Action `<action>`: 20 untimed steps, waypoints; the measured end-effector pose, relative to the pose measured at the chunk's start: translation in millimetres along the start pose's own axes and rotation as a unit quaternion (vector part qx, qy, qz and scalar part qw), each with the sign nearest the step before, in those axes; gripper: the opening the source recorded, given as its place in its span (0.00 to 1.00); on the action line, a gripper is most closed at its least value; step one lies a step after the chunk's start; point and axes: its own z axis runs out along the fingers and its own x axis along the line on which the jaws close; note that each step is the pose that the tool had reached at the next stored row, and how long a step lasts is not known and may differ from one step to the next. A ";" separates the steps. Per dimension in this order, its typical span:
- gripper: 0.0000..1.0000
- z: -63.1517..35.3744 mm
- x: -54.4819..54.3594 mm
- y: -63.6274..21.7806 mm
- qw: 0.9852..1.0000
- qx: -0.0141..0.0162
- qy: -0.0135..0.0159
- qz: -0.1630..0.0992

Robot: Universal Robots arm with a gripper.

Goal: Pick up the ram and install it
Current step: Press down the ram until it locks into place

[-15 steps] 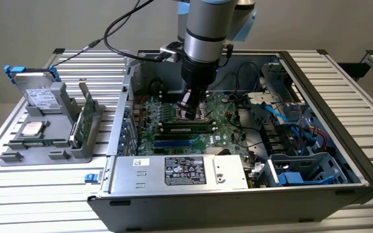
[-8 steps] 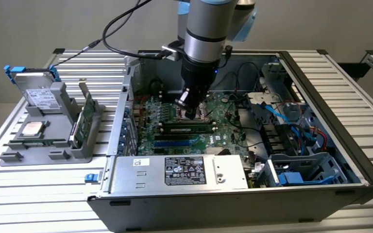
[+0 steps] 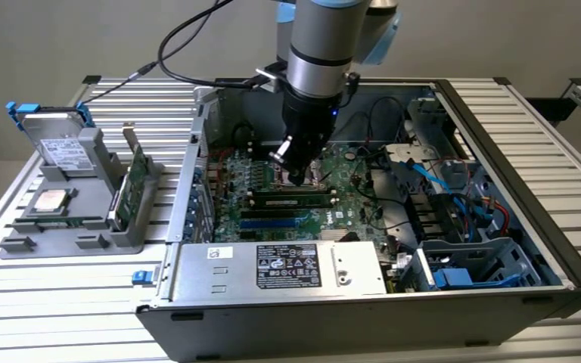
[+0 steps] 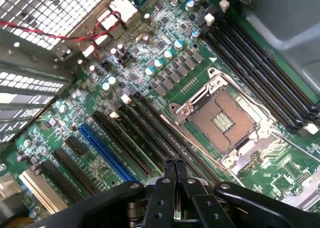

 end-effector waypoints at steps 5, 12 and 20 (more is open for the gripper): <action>0.10 0.2 0.0 0.0 0.999 -0.001 -0.001 0.032; 0.10 0.4 0.0 0.0 0.997 -0.003 -0.004 0.081; 0.10 0.8 0.0 -0.1 0.983 -0.008 -0.009 0.182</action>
